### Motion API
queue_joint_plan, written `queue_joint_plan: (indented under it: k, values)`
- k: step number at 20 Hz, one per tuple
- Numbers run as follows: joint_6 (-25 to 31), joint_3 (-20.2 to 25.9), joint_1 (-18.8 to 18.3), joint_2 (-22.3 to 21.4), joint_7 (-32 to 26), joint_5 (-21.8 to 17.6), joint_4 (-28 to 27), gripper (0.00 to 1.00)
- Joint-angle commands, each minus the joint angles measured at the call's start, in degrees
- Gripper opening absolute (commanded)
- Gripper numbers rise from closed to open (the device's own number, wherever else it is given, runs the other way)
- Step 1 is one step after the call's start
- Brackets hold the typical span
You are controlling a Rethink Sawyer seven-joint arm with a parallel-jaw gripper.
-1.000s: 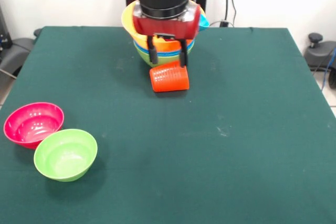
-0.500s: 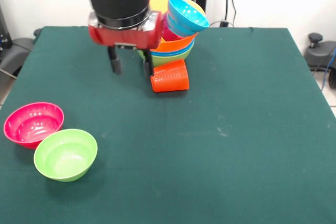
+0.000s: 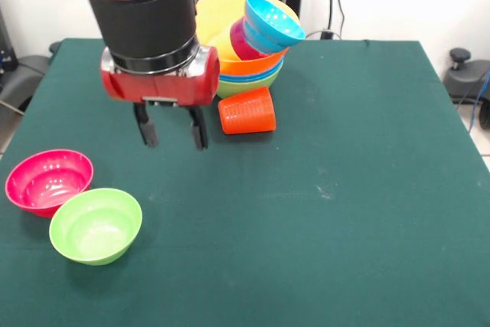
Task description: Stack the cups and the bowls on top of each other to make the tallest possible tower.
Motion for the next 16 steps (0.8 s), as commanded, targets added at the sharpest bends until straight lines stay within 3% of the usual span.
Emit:
queue_joint_plan:
  k: [1,16]
  values:
    - [5.6,4.1,0.5,3.9,-17.5,-4.2,-6.8,1.00]
    - [11.8,7.3,3.7,16.3,-20.4,-6.0,-26.7,1.00]
